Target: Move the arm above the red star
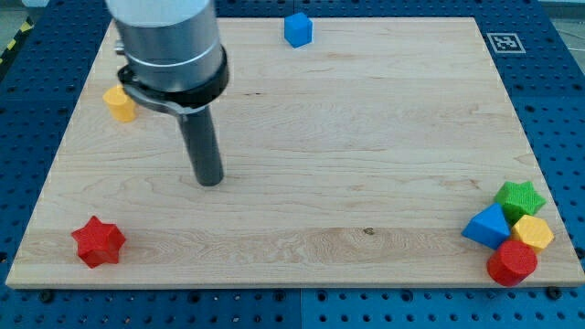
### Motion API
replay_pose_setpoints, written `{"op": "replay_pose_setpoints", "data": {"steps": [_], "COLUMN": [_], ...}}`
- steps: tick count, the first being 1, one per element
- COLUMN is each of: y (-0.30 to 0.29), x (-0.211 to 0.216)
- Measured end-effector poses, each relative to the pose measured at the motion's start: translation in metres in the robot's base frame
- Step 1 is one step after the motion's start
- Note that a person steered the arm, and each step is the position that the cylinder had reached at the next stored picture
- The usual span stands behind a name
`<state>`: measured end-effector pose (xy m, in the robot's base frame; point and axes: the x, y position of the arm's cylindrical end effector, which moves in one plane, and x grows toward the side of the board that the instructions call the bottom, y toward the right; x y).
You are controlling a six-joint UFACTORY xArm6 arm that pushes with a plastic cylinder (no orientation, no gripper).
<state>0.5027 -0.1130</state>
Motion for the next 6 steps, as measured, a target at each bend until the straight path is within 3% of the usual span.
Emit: {"op": "replay_pose_setpoints", "data": {"steps": [4,6], "y": [-0.084,-0.097], "x": [0.003,0.003]}}
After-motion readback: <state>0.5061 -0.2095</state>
